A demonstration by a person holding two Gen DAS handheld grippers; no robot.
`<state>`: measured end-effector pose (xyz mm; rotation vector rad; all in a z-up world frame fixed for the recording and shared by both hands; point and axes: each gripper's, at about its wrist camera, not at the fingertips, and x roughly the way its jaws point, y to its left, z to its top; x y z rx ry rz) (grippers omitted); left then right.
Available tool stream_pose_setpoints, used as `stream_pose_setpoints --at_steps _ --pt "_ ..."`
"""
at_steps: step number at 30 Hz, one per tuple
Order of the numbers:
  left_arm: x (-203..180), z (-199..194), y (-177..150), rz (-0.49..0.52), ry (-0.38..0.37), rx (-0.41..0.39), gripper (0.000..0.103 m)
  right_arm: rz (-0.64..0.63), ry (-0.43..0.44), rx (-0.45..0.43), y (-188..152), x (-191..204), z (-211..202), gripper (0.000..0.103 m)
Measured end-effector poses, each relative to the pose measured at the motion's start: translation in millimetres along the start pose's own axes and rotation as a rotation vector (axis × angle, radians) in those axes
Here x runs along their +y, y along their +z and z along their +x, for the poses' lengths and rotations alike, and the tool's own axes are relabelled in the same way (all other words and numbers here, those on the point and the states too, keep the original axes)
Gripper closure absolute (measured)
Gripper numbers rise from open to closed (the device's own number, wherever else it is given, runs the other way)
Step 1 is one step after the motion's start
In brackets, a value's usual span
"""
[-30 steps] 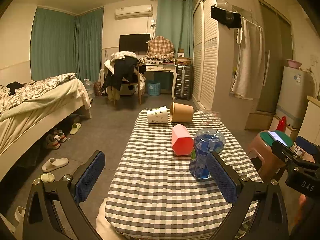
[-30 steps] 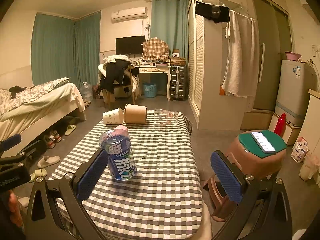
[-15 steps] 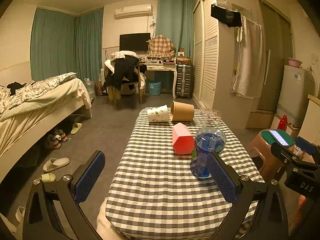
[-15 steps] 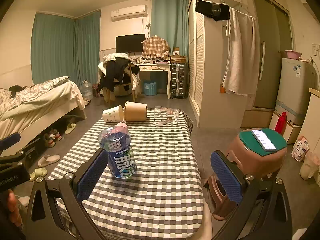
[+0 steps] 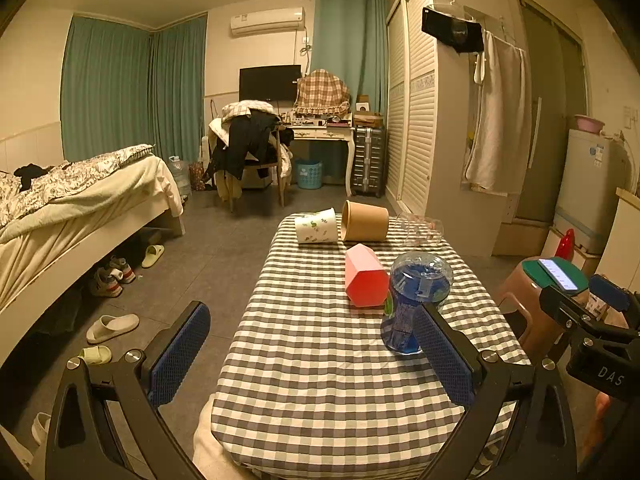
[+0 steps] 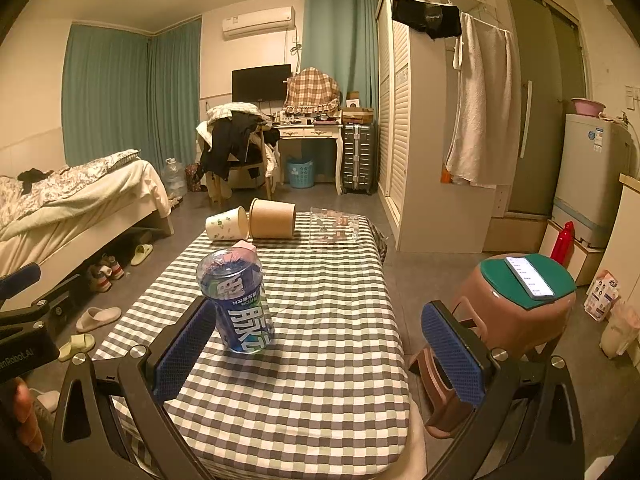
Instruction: Flip cup upside down
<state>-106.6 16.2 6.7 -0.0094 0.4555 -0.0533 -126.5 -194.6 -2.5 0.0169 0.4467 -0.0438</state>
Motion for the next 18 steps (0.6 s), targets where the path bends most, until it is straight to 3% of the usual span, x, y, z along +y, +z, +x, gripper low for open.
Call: stream_pose_setpoints --at_steps 18 --pt "3.7 1.0 -5.2 -0.001 0.006 0.012 0.0 -0.003 0.004 0.015 -3.7 2.5 3.9 0.0"
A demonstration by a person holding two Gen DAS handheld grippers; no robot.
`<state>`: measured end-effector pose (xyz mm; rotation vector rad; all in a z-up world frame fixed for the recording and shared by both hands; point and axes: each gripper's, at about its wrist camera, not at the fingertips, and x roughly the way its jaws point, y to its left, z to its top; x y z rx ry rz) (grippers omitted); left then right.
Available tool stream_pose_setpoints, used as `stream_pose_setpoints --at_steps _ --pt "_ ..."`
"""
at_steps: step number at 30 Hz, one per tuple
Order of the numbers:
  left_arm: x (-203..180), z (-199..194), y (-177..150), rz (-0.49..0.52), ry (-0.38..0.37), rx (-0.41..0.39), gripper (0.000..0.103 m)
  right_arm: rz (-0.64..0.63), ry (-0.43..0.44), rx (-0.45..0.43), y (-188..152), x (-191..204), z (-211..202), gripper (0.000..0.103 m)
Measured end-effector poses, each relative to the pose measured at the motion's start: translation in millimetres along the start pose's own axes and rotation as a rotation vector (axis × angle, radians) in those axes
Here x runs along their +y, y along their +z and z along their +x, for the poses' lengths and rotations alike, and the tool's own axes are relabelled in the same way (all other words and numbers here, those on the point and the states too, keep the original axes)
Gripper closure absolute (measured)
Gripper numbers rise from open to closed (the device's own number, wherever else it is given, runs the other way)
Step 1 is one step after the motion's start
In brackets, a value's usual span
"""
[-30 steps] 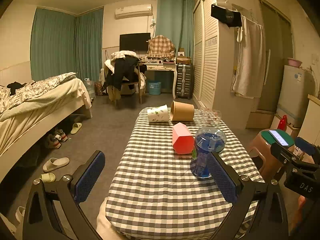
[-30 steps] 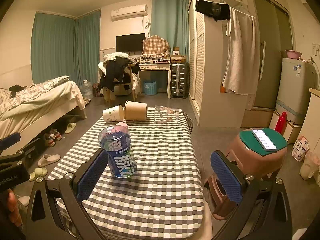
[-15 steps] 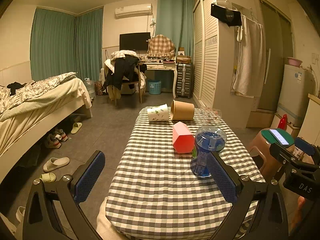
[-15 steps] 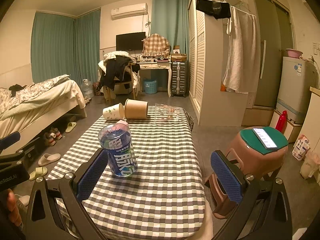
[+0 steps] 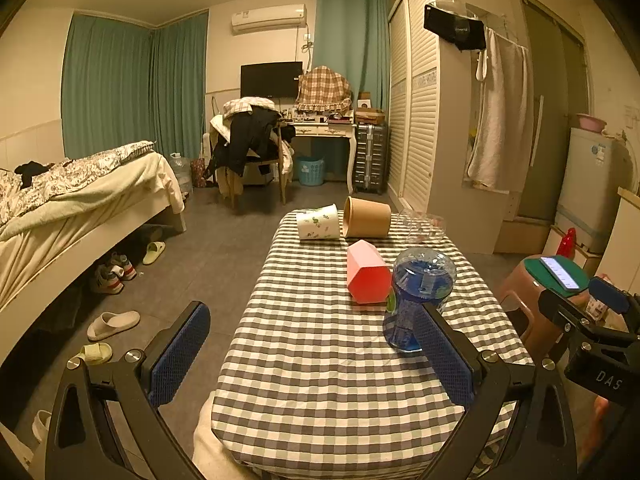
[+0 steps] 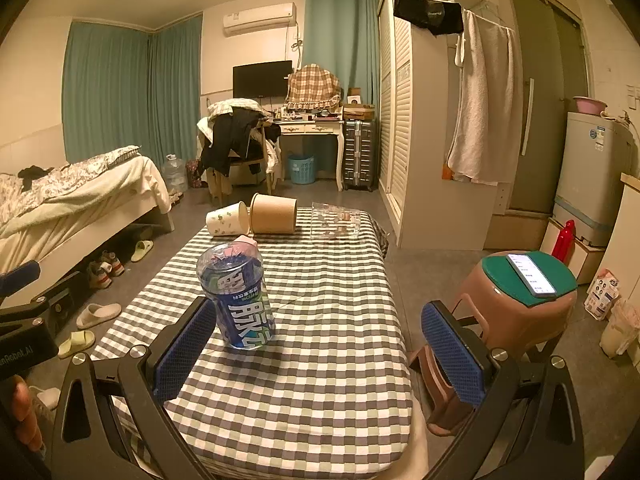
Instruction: Flip cup upside down
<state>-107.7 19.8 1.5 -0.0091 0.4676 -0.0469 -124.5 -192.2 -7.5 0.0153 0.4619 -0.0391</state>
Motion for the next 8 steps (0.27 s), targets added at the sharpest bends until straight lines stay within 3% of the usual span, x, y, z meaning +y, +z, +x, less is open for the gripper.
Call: stream_pose_setpoints --at_steps 8 --pt "0.2 1.5 -0.1 0.008 0.0 -0.002 0.0 0.002 0.002 0.012 0.4 -0.4 3.8 0.0"
